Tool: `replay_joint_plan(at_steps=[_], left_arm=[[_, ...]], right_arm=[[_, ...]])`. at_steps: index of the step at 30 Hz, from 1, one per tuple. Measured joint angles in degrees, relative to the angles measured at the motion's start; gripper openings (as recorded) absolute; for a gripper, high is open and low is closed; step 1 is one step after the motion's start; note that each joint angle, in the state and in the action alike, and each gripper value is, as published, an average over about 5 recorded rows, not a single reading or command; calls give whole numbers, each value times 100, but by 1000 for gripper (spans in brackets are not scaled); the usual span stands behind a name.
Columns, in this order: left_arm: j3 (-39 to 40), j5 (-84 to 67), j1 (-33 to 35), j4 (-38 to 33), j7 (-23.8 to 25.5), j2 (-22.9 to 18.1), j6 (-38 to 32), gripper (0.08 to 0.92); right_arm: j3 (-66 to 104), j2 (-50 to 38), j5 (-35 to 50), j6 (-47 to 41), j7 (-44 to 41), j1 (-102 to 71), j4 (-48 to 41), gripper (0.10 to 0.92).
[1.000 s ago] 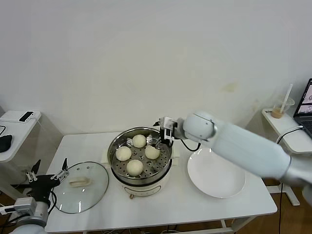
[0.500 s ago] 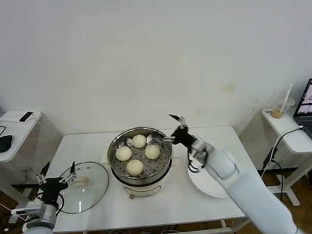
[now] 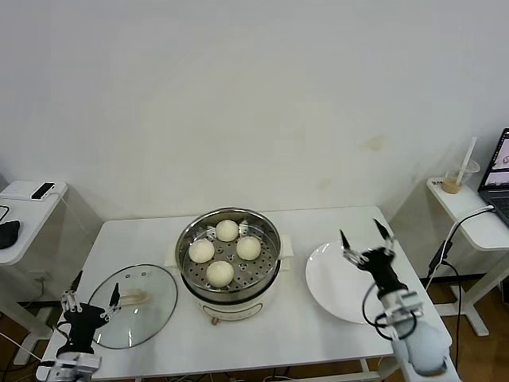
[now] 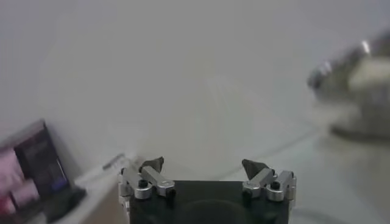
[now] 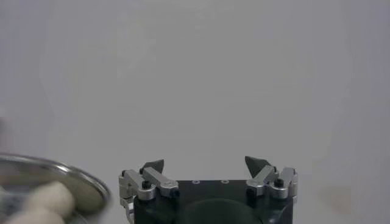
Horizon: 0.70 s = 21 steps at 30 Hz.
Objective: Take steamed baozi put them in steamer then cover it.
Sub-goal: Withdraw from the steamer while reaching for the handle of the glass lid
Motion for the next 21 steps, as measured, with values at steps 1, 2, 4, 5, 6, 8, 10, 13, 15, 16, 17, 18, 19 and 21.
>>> replay_joint_plan(at_steps=[1, 2, 4, 5, 6, 8, 10, 13, 15, 16, 17, 18, 19, 21], left_arm=[[4, 362, 2, 67, -11, 14, -84, 823], [11, 707, -2, 133, -20, 23, -161, 823], [25, 1380, -20, 268, -33, 26, -292, 823], [29, 1691, -27, 324, -34, 21, -341, 823], [30, 1982, -32, 373, -32, 16, -382, 823], [24, 2483, -25, 449, -24, 5, -441, 823], [9, 2859, -3, 513, -11, 0, -477, 823], [-16, 3244, 11, 608, 13, 15, -500, 823], [-17, 3425, -8, 675, 31, 38, -506, 823], [-12, 3500, -24, 712, 37, 50, -508, 823], [-5, 3566, -43, 750, 41, 62, -511, 823], [4, 3626, -66, 789, 43, 73, -514, 823], [13, 3679, -93, 830, 42, 84, -518, 823], [33, 3766, -158, 916, 44, 104, -524, 823]], right_arm=[[97, 56, -20, 33, 24, -86, -20, 823], [188, 111, -39, 62, 51, -167, -43, 823], [340, 212, -64, 100, 110, -318, -78, 823], [406, 258, -75, 113, 139, -392, -88, 823], [465, 302, -86, 123, 168, -464, -93, 823], [564, 380, -109, 139, 217, -595, -95, 823], [650, 446, -133, 153, 259, -706, -92, 823], [750, 530, -171, 166, 310, -842, -80, 823], [795, 583, -200, 174, 339, -924, -65, 823], [813, 607, -214, 177, 351, -962, -57, 823], [830, 632, -226, 181, 363, -998, -48, 823], [845, 656, -239, 187, 374, -1034, -38, 823], [858, 680, -252, 195, 383, -1068, -29, 823], [880, 722, -280, 214, 396, -1135, -16, 823]])
